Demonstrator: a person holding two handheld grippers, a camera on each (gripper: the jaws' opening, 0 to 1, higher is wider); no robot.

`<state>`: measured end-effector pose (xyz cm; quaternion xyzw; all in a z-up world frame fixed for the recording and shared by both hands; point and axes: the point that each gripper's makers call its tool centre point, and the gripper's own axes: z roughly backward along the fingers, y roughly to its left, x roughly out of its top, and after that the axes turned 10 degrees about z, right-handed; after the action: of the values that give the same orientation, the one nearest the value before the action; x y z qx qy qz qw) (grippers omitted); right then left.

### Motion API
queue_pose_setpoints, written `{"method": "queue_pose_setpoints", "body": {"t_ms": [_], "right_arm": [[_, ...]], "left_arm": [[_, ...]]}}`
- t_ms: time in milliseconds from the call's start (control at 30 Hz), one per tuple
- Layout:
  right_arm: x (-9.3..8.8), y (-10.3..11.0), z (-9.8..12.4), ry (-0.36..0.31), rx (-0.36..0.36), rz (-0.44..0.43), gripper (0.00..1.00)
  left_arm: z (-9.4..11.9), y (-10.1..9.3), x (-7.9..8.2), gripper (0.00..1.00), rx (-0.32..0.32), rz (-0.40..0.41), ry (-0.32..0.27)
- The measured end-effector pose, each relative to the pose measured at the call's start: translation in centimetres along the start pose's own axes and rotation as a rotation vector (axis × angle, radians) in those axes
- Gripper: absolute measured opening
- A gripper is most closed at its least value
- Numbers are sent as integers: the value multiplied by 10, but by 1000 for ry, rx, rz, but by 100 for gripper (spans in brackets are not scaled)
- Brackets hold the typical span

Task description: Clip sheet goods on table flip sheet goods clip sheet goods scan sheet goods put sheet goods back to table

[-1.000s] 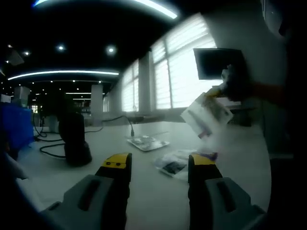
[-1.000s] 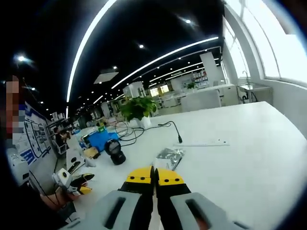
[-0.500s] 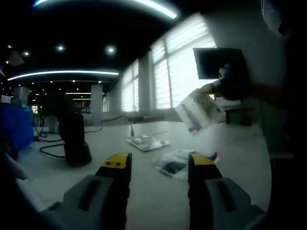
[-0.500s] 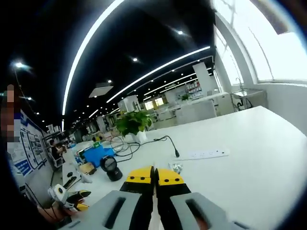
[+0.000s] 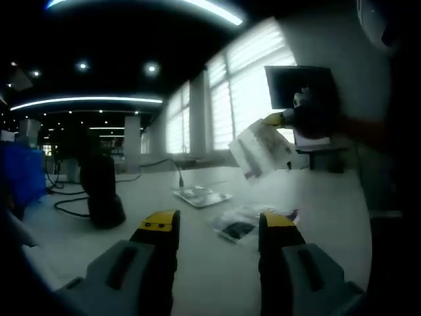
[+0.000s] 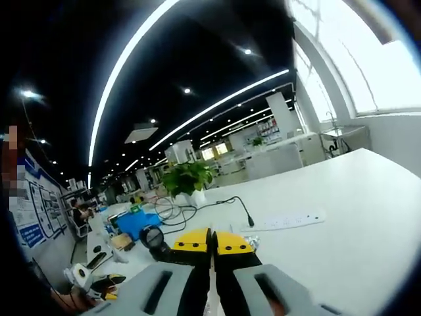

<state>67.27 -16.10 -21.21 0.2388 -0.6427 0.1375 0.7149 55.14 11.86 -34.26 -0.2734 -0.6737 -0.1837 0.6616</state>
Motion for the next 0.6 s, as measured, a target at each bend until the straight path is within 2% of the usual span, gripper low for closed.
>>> {"method": "queue_pose_setpoints", "body": {"t_ms": [200,400,600], "right_arm": [[9,0,-8,-53,-19,11,0],[10,-1,-18,-60,-22,15,0],[9,10,-28,-72,-19,15,0]], "left_arm": [[0,0,0,40,-1,0,-1],[0,0,0,40,-4,0,2],[0,-2,-1,40,-11,-1,5]]}}
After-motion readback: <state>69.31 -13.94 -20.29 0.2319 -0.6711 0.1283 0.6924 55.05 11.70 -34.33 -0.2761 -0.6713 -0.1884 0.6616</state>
